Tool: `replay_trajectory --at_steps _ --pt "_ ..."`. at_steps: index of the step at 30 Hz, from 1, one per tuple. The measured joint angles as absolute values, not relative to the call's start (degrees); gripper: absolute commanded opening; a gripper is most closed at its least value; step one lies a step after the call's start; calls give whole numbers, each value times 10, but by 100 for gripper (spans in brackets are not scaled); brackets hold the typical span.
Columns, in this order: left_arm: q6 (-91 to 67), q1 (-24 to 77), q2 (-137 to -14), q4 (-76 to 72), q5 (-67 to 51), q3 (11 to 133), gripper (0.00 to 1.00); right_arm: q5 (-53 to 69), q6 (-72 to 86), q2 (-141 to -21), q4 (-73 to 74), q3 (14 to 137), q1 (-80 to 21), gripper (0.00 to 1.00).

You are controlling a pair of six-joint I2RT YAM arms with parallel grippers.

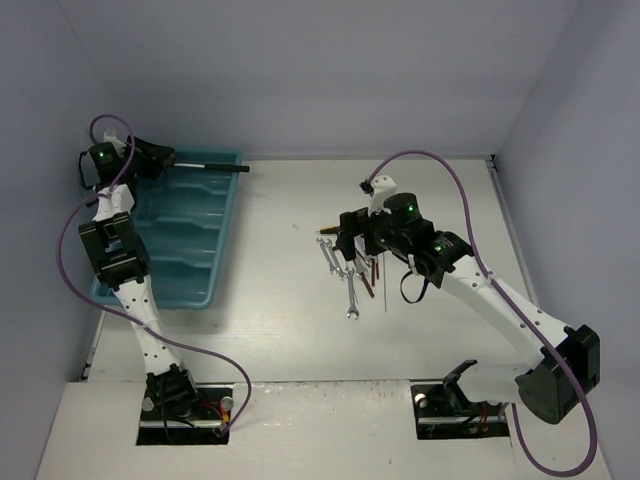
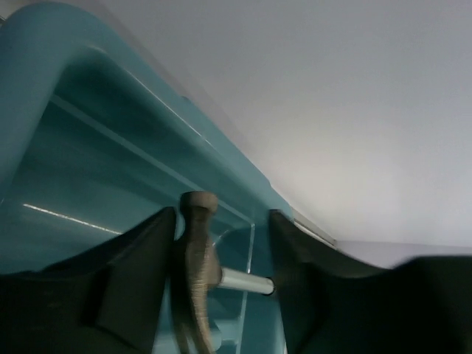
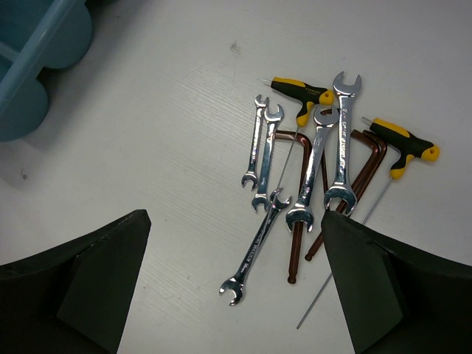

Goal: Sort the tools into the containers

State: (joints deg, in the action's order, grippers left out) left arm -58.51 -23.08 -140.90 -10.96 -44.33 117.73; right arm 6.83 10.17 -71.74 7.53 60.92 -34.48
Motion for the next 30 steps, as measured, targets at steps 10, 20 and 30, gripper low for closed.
replay_trajectory --at_steps 10,20,30 --pt "-517 -226 -1393 -93 -388 1146 76 67 103 -718 75 599 -342 100" --pt "-362 -221 -1347 18 -291 1145 76 64 103 -718 75 590 -340 100" --pt "-252 -132 -1218 132 -224 1098 76 15 109 -717 72 584 -329 98"
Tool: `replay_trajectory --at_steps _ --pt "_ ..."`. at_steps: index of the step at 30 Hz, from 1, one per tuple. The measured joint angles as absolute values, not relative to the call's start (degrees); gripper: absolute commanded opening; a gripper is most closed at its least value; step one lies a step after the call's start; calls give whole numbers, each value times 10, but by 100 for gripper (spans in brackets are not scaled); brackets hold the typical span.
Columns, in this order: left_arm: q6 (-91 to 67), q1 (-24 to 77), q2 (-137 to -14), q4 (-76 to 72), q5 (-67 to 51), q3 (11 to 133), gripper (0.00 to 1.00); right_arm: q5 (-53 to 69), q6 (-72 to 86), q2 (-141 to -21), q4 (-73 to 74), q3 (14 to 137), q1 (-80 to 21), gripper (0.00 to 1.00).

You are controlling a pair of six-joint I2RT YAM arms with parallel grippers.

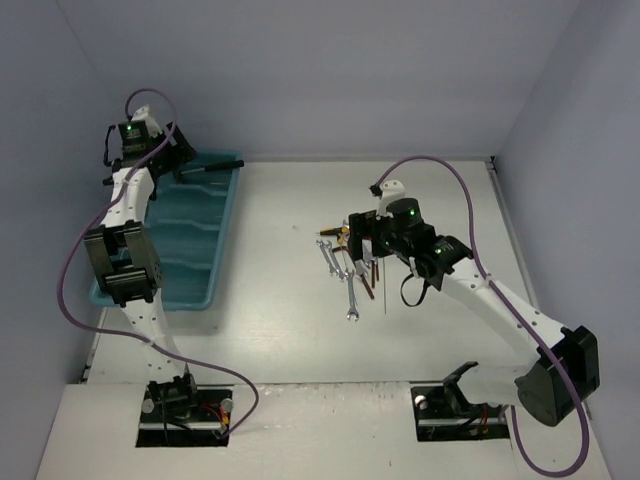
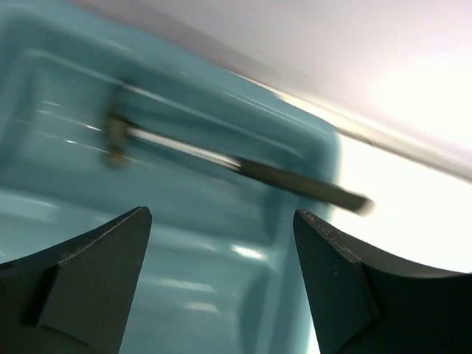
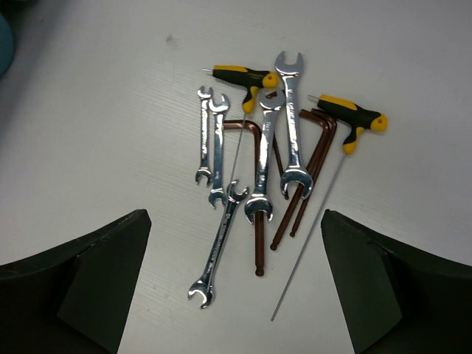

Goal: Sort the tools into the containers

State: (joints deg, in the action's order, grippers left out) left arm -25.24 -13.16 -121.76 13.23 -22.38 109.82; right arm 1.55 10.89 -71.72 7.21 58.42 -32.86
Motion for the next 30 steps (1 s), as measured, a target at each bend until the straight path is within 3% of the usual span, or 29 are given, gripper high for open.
replay_trajectory --at_steps 6,13,18,30 --pt "-237 -49 -1099 186 -187 1039 76 -35 131 -717 72 556 -311 87" --pt "-258 40 -955 244 -146 931 76 -53 162 -741 69 550 -272 66" --pt "-282 134 -872 271 -109 842 76 -51 169 -784 69 550 -247 59" --pt "-335 252 -860 298 -57 782 74 -60 216 -845 66 550 -234 42"
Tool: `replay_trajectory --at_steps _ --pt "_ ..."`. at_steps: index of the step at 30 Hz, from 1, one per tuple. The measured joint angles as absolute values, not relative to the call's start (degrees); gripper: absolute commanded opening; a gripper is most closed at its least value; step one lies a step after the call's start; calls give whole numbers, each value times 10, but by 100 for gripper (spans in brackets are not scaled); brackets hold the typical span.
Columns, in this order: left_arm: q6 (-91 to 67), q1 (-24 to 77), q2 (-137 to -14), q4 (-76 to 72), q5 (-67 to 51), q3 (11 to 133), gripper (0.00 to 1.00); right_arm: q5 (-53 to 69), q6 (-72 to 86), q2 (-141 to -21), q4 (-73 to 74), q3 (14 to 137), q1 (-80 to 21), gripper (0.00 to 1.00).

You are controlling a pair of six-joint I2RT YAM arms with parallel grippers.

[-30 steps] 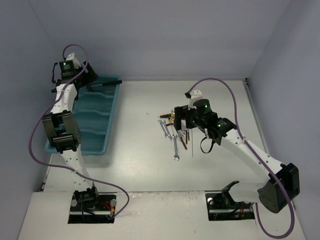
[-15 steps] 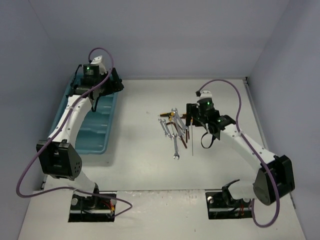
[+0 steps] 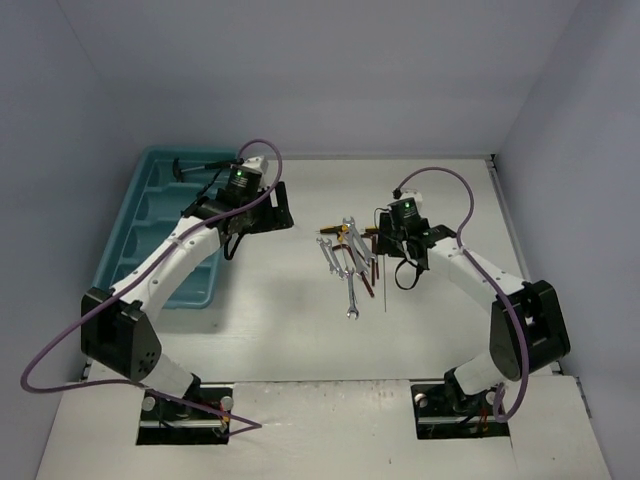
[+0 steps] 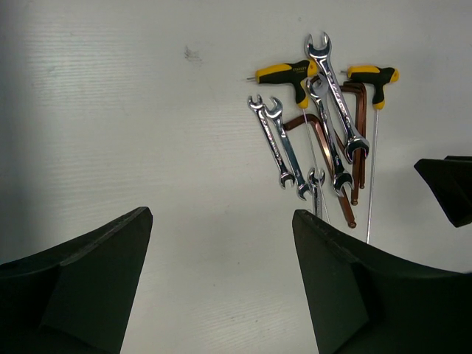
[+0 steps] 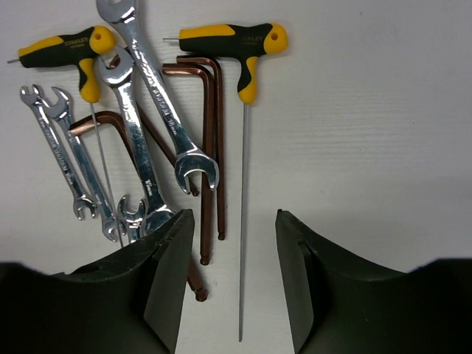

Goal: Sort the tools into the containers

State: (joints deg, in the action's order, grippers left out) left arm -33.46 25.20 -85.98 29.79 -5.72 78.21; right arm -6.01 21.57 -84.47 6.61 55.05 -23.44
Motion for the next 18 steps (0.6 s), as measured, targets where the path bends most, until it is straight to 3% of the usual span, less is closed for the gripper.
replay_trajectory --at_steps 7,18 --pt "-343 267 -897 299 -59 794 74 -66 231 -906 64 557 -220 33" --pt "-329 267 -900 311 -84 795 74 -68 227 -1044 41 652 -199 34"
